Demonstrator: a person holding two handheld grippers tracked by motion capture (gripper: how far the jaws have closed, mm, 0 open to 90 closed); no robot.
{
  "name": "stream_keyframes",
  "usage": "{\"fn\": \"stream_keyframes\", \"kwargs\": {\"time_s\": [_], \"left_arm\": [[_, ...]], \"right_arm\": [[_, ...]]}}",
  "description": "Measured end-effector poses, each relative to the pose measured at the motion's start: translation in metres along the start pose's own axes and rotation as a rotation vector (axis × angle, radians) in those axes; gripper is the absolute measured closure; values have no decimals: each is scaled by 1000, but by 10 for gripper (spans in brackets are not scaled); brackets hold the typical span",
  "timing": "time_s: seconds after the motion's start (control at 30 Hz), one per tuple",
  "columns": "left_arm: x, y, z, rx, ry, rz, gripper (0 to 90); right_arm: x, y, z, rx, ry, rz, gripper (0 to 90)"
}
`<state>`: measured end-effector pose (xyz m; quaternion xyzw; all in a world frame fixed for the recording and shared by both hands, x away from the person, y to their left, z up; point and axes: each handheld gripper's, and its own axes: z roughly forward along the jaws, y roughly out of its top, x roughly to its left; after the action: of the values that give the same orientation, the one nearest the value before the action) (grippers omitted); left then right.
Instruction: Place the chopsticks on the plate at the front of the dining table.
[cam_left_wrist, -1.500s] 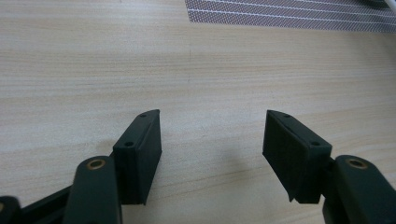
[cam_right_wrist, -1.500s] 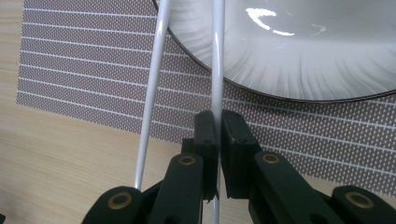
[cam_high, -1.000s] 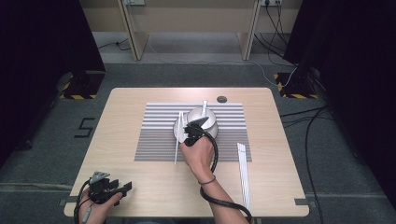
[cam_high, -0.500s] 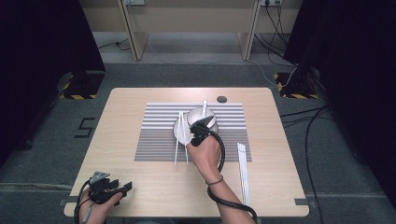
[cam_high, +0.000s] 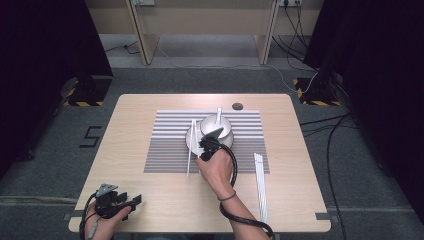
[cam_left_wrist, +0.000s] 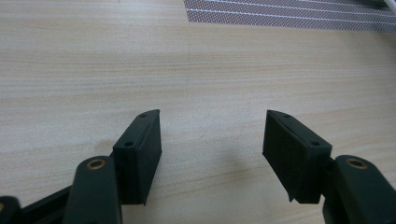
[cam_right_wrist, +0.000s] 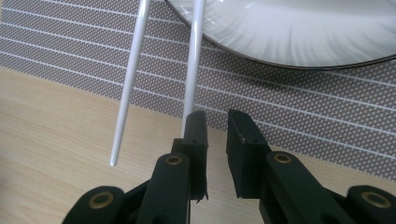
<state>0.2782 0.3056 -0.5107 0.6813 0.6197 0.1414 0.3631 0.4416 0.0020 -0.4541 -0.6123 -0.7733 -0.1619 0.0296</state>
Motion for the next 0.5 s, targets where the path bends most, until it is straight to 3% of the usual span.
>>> {"fn": "stream_keyframes", "kwargs": {"time_s": [0.5], "left_arm": [[0, 0, 0, 0, 0, 3, 372]], "right_arm": [[8, 1, 2, 1, 16, -10, 773]]}}
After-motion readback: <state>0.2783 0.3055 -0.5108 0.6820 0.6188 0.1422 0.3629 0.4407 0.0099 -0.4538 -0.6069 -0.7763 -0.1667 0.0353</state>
